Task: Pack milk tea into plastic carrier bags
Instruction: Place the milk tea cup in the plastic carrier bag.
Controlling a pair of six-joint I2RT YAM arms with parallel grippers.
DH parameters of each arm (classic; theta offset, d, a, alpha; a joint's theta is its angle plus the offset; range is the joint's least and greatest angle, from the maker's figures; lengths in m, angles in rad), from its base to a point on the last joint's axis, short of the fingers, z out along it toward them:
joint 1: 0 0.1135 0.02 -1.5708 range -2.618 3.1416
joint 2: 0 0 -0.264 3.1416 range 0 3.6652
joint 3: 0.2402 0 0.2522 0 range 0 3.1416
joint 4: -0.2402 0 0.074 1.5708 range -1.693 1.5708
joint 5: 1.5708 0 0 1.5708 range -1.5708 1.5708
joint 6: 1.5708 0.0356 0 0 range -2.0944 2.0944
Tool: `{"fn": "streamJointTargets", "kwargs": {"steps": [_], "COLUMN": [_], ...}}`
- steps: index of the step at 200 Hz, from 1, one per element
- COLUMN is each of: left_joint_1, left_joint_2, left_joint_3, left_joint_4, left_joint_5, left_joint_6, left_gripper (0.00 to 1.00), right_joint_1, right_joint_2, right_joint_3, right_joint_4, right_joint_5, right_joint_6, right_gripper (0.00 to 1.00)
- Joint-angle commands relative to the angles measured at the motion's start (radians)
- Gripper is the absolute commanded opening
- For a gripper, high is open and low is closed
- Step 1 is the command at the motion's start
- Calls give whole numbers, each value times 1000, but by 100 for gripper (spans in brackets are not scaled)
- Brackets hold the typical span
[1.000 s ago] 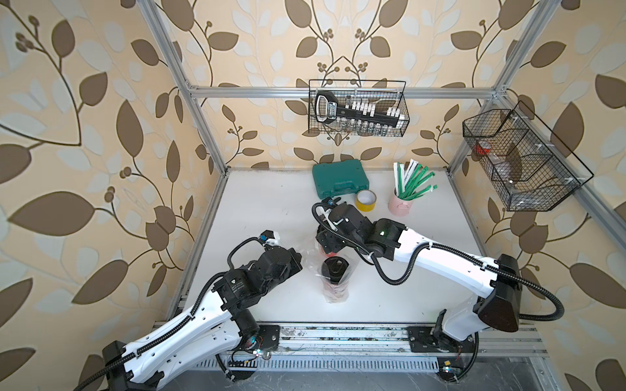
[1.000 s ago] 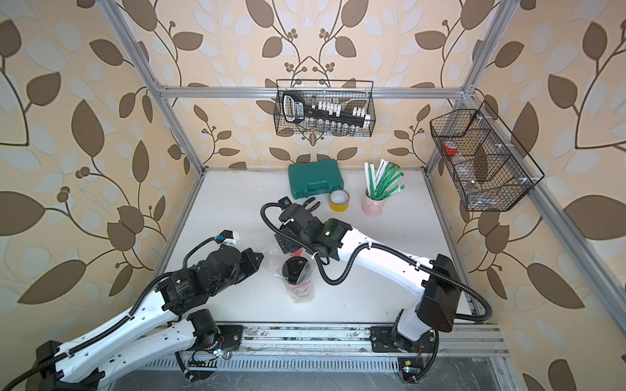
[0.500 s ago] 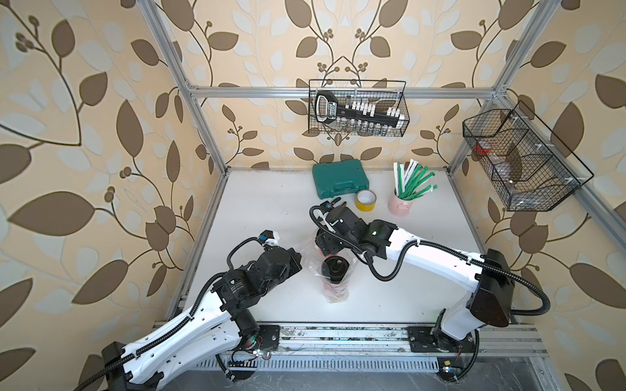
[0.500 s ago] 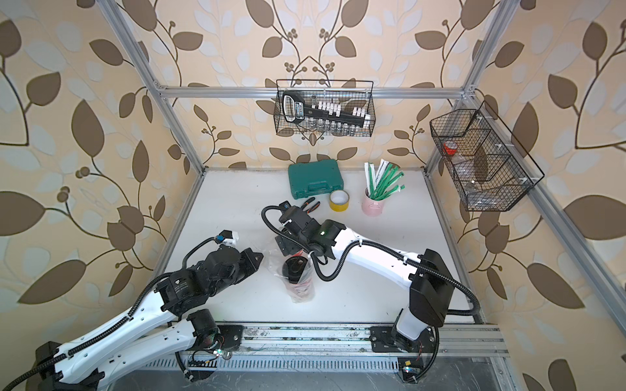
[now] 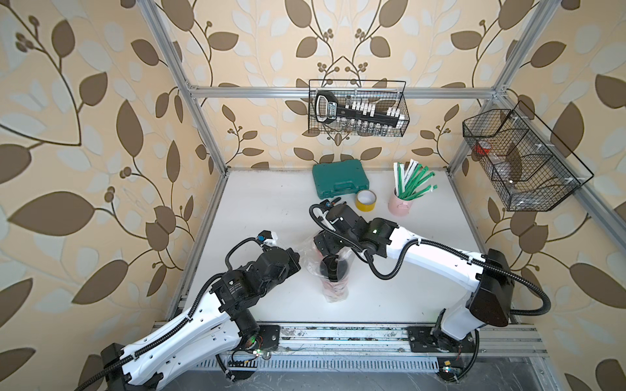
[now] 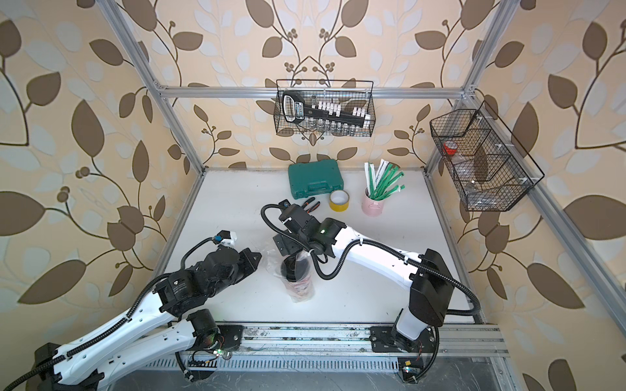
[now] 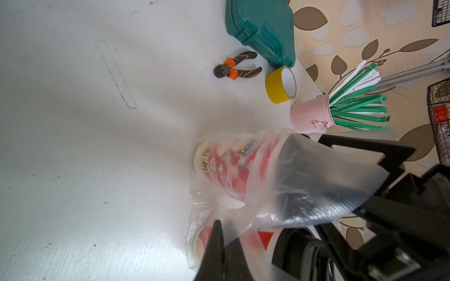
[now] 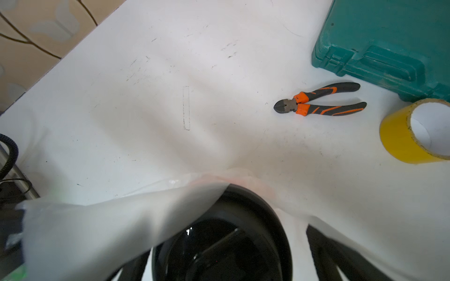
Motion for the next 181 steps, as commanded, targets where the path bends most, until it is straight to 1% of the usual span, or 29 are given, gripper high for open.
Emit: {"fn": "streamJointTargets", "kwargs": {"steps": [1,28,63,87,105,122,154,181], "left_joint_1": [10,10,10,10,10,10,10,10], "left_joint_2": [-10,-9,-1,-1,0,-1,6,14], "left_joint_3": [13,16,24,25,30,33,35,39], "left_joint_4": [-7,-8,-13,-15,-17,-18,-16,-10], "left_joint_5": [-36,-38,-38,-42,-43,-42,-39,-36], "left_joint_6": [6,11,16,19,20,25,25,25], "left_gripper": [0,0,0,0,0,0,0,0], "right_joint_1": [-2,-2,-2,-9,-36,-43,-47,-48], "right_joint_2": [-31,-57,-123,-201,-228,-217,-190,-176], "right_joint_3": [75,132,175,131,64,24,-28,-27], "right_joint_4": [-55,-106,-178,-199,-204,-223,-230,-223], "right_joint_5": [-29,-48,-18,73,38,5,-17,-49], "right_joint_6": [-17,-21,-11,30,55,75,118,148], "right_gripper": [99,100,99,98,96,90,81,63]}}
